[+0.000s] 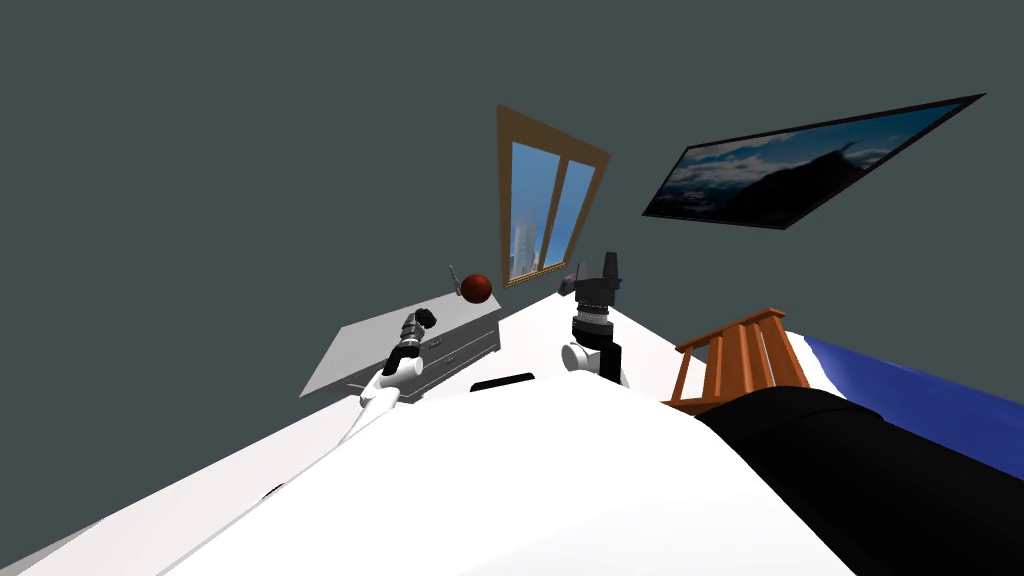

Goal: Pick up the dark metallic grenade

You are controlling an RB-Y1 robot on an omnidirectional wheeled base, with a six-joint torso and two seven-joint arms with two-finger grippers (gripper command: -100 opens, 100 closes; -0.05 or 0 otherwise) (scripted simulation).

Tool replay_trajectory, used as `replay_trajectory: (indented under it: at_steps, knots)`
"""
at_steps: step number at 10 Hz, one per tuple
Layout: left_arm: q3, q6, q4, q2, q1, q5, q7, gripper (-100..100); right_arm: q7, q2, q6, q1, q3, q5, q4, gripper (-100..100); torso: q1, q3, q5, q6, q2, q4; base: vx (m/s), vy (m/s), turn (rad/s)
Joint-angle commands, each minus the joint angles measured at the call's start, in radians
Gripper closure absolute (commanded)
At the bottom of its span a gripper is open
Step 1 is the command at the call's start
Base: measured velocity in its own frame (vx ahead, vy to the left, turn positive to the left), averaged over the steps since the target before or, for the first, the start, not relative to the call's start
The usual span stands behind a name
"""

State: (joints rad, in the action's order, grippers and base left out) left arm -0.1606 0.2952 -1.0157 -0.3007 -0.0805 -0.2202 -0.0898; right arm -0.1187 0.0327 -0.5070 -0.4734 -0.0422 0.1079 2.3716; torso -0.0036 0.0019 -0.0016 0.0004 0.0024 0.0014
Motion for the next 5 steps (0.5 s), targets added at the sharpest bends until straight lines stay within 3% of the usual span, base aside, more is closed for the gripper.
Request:
replay_trajectory:
  at_steps: [1, 2, 3, 5]
  knots:
    - [-0.003, 0.004, 0.047, -0.018, -0.028, -0.011, -0.005, -100, 0.000, 0.000, 0.000, 0.000, 0.000, 0.000, 0.000, 0, 0.000, 0.000, 0.000, 0.000, 0.000, 0.000, -0.030, -0.041, -0.014]
    - [-0.003, 0.003, 0.026, -0.011, -0.017, -0.007, -0.002, -100, 0.000, 0.000, 0.000, 0.000, 0.000, 0.000, 0.000, 0, 0.001, 0.000, 0.000, 0.000, 0.000, 0.000, -0.012, -0.015, 0.001]
    - [-0.003, 0.003, 0.028, -0.012, -0.018, -0.008, -0.002, 100, 0.000, 0.000, 0.000, 0.000, 0.000, 0.000, 0.000, 0, 0.002, -0.001, 0.000, 0.000, -0.001, 0.000, 0.000, 0.000, 0.000]
    - [-0.003, 0.002, 0.029, -0.011, -0.017, -0.008, -0.002, 100, 0.000, 0.000, 0.000, 0.000, 0.000, 0.000, 0.000, 0, 0.003, -0.001, 0.000, 0.000, -0.002, 0.000, 0.000, 0.000, 0.000]
